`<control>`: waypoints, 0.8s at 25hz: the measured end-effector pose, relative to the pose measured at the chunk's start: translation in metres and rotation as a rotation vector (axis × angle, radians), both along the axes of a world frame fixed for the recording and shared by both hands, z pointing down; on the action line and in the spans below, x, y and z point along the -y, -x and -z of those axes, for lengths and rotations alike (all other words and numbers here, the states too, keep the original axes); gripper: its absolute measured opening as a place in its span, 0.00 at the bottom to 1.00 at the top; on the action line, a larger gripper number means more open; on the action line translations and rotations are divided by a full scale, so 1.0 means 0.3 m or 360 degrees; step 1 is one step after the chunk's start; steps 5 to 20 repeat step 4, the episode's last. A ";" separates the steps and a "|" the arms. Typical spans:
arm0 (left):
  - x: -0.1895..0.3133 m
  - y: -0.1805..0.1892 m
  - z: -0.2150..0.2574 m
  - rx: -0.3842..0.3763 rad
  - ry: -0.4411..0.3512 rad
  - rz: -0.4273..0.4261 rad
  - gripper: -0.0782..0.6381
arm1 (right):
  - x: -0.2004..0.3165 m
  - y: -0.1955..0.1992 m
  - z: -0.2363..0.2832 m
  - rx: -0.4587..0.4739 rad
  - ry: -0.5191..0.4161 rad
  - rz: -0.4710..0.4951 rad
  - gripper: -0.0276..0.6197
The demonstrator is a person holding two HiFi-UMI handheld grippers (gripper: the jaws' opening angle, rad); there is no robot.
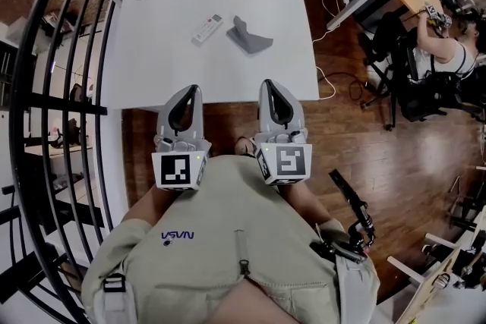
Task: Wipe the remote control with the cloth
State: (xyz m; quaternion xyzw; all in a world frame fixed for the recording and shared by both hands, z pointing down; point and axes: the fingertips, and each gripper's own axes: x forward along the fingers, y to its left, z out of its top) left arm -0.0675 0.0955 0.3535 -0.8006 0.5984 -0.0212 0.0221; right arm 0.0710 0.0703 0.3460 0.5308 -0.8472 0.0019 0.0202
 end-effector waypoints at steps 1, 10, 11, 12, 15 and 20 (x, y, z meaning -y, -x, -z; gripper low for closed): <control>0.001 -0.001 0.000 0.0002 0.0001 0.0002 0.12 | 0.000 -0.001 -0.001 -0.0003 0.0003 0.0002 0.05; 0.001 -0.005 -0.001 0.0007 0.0002 0.0009 0.12 | 0.000 -0.005 -0.006 -0.0007 0.0015 0.0005 0.05; 0.001 -0.005 -0.001 0.0007 0.0002 0.0009 0.12 | 0.000 -0.005 -0.006 -0.0007 0.0015 0.0005 0.05; 0.001 -0.005 -0.001 0.0007 0.0002 0.0009 0.12 | 0.000 -0.005 -0.006 -0.0007 0.0015 0.0005 0.05; 0.001 -0.005 -0.001 0.0007 0.0002 0.0009 0.12 | 0.000 -0.005 -0.006 -0.0007 0.0015 0.0005 0.05; 0.001 -0.005 -0.001 0.0007 0.0002 0.0009 0.12 | 0.000 -0.005 -0.006 -0.0007 0.0015 0.0005 0.05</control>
